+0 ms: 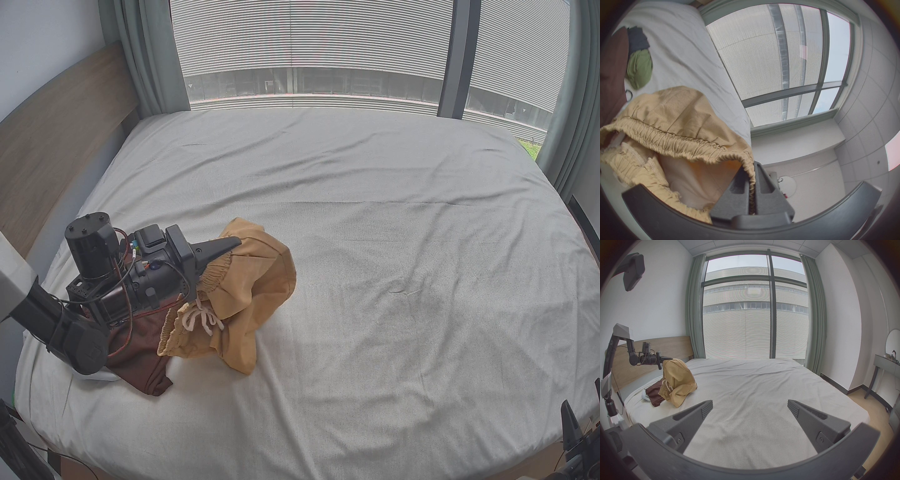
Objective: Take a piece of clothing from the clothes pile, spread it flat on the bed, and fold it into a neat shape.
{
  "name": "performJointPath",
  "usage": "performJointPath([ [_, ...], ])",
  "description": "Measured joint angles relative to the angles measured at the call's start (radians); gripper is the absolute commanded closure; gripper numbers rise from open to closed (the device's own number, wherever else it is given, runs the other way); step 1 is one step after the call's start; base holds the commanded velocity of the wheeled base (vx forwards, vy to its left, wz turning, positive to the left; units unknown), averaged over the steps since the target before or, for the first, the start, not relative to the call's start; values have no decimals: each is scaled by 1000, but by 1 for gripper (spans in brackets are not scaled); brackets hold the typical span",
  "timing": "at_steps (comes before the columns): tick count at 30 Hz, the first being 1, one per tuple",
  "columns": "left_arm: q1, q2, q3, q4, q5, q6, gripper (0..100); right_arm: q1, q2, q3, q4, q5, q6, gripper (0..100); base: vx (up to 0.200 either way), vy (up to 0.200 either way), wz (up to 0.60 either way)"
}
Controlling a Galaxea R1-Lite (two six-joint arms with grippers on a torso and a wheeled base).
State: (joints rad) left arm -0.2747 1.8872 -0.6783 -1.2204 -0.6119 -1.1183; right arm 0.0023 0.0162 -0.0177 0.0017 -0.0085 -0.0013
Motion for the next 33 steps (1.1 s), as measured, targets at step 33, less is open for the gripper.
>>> performJointPath([
  [33, -156, -108, -64, -329, -46, -677, 100, 1, 0, 0, 0, 1, -1, 0, 0, 0, 0],
])
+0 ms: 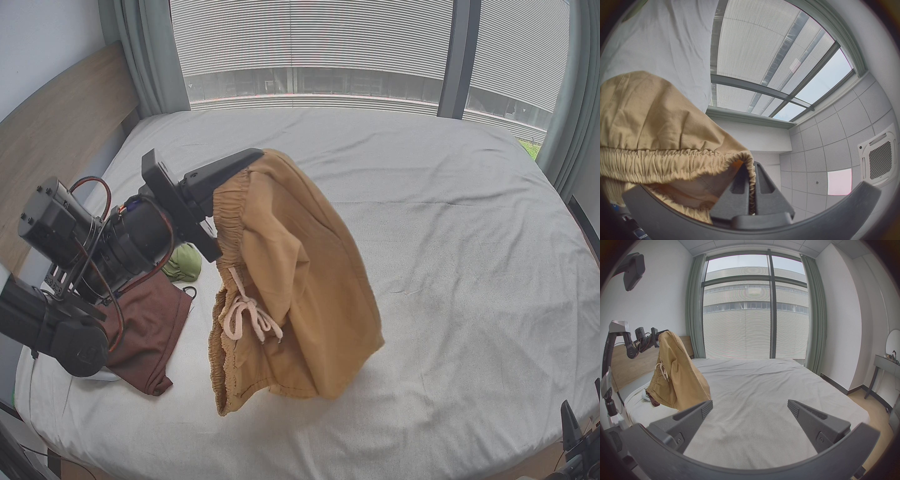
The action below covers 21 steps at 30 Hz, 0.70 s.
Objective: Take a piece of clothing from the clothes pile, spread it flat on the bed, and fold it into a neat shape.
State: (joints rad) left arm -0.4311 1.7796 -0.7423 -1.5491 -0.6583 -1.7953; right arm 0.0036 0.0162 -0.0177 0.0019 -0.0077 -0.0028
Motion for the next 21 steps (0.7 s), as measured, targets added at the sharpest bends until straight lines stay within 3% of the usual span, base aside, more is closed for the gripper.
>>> performJointPath([
  [21, -191, 163, -256, 0, 8, 3, 100, 0, 0, 0, 0, 0, 0, 0, 0, 0, 0],
])
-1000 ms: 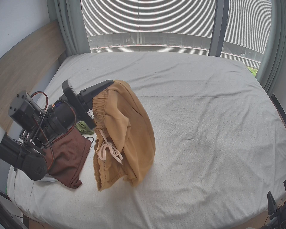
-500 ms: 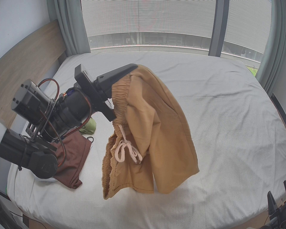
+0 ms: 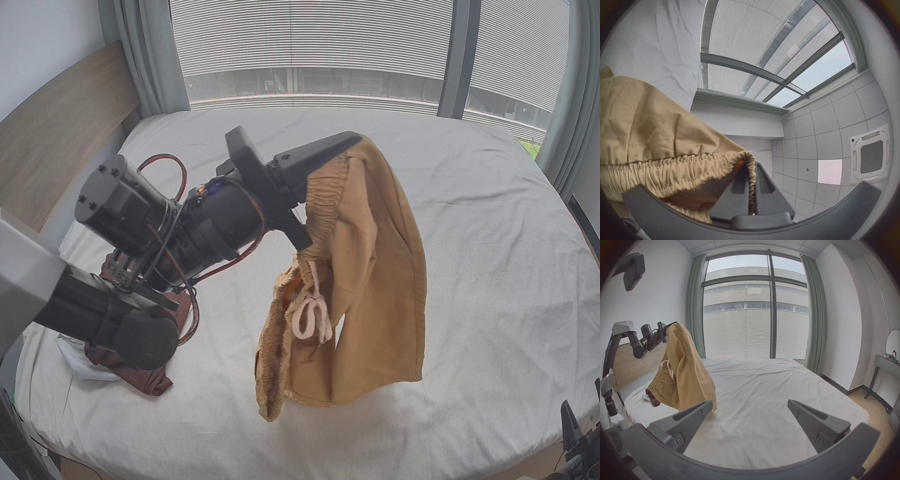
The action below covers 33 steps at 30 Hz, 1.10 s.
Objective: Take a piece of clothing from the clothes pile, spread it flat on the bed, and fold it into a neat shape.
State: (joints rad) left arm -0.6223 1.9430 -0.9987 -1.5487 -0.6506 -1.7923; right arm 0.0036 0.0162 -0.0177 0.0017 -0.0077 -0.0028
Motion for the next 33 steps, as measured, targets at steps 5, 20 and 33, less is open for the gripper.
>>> performJointPath([
  [5, -37, 44, -64, 0, 0, -2, 100, 0, 0, 0, 0, 0, 0, 0, 0, 0, 0],
  [20, -129, 125, -229, -1, 69, -76, 100, -1, 0, 0, 0, 0, 0, 0, 0, 0, 0],
  [33, 14, 172, -114, 0, 73, 126, 100, 0, 0, 0, 0, 0, 0, 0, 0, 0, 0],
])
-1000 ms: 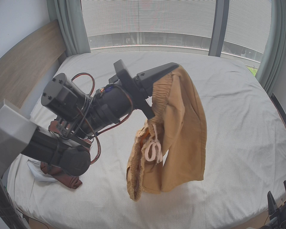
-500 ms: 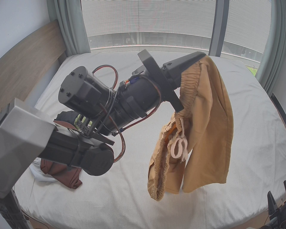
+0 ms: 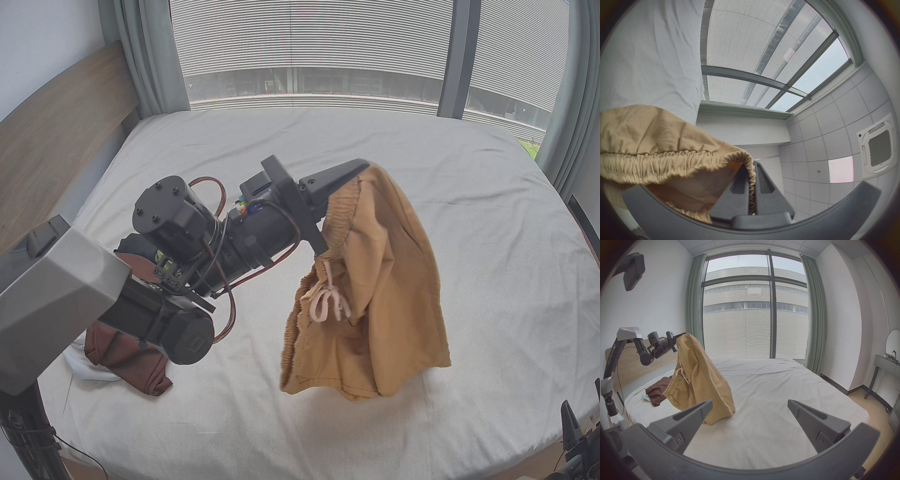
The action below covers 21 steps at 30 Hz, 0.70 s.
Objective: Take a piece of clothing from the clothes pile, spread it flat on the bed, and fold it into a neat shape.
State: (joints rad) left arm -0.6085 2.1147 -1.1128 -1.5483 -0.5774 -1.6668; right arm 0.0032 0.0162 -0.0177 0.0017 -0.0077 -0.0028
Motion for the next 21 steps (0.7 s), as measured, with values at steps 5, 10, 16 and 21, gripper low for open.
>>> performJointPath([
  [5, 46, -21, 94, 0, -4, 70, 100, -1, 0, 0, 0, 0, 0, 0, 0, 0, 0],
  [10, 82, -66, 188, 0, -5, 148, 100, -1, 0, 0, 0, 0, 0, 0, 0, 0, 0],
  [16, 119, -107, 263, 0, -5, 259, 100, -1, 0, 0, 0, 0, 0, 0, 0, 0, 0],
  [21, 152, -146, 322, 0, -11, 287, 100, 0, 0, 0, 0, 0, 1, 0, 0, 0, 0],
])
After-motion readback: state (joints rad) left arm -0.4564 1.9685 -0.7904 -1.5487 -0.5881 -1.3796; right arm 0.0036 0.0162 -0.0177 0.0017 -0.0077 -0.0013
